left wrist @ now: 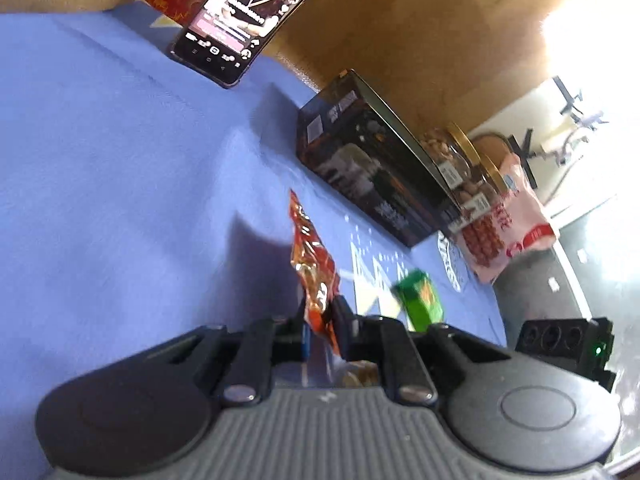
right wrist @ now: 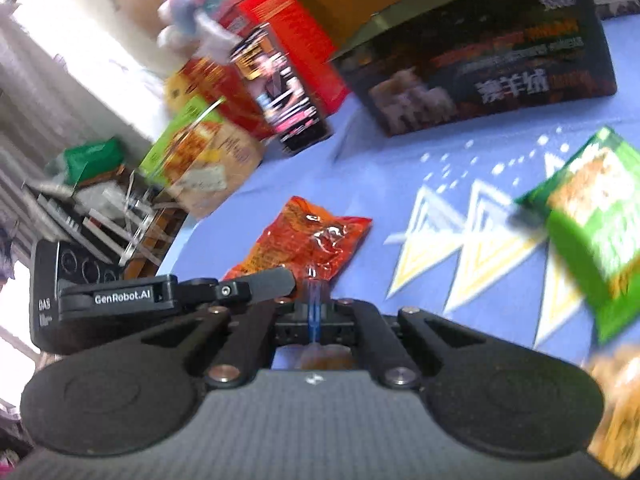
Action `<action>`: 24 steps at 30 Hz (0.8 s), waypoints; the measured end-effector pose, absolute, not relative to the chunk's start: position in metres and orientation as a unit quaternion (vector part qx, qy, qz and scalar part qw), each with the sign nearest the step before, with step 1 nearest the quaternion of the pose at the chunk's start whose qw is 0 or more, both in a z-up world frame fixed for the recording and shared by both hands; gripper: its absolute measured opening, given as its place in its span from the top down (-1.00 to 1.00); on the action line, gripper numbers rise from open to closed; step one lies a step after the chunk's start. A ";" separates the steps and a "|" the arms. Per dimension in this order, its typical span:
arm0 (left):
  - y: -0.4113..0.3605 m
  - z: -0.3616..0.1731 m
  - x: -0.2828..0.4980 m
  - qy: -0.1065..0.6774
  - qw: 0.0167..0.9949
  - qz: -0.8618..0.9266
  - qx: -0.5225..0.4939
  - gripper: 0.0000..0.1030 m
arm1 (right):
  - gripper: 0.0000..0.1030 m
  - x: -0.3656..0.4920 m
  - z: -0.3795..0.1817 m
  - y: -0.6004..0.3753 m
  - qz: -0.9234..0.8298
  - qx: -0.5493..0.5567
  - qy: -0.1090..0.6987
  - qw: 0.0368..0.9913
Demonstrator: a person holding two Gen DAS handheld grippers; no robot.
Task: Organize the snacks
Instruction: 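Grasp the red spicy snack bag with the left tool, then carry the red spicy bag with the left tool into the tin and open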
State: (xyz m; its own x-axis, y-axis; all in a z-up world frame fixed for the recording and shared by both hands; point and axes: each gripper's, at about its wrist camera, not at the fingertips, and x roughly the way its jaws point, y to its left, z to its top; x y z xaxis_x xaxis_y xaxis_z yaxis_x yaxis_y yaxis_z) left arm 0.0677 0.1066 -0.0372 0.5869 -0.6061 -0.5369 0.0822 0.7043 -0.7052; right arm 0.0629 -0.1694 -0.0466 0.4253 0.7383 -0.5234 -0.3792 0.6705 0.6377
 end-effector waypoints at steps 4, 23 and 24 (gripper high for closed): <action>0.124 -0.038 0.032 0.395 0.841 -0.181 -0.322 0.78 | 0.85 0.030 -0.044 -0.149 0.381 0.148 0.403 0.819; 0.096 -0.051 0.024 0.416 0.829 -0.228 -0.298 0.76 | 0.76 0.014 -0.036 -0.210 0.293 0.125 0.338 0.886; 0.093 -0.048 0.023 0.414 0.837 -0.223 -0.278 0.74 | 0.68 0.017 -0.035 -0.206 0.297 0.136 0.344 0.880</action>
